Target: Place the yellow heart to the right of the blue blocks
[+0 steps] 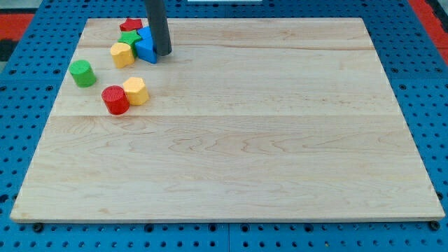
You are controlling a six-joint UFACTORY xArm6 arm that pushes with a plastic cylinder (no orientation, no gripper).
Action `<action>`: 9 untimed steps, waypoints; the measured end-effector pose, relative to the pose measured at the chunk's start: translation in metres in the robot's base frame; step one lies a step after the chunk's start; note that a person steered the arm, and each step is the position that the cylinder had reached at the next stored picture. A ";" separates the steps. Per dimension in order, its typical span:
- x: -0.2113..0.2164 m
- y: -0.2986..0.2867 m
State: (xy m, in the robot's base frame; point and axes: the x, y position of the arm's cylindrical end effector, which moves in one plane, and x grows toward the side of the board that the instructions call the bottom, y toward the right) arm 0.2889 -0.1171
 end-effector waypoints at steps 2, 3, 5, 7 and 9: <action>0.063 0.005; 0.057 -0.059; 0.039 -0.086; 0.029 -0.090; 0.025 -0.137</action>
State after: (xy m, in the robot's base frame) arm 0.3139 -0.2542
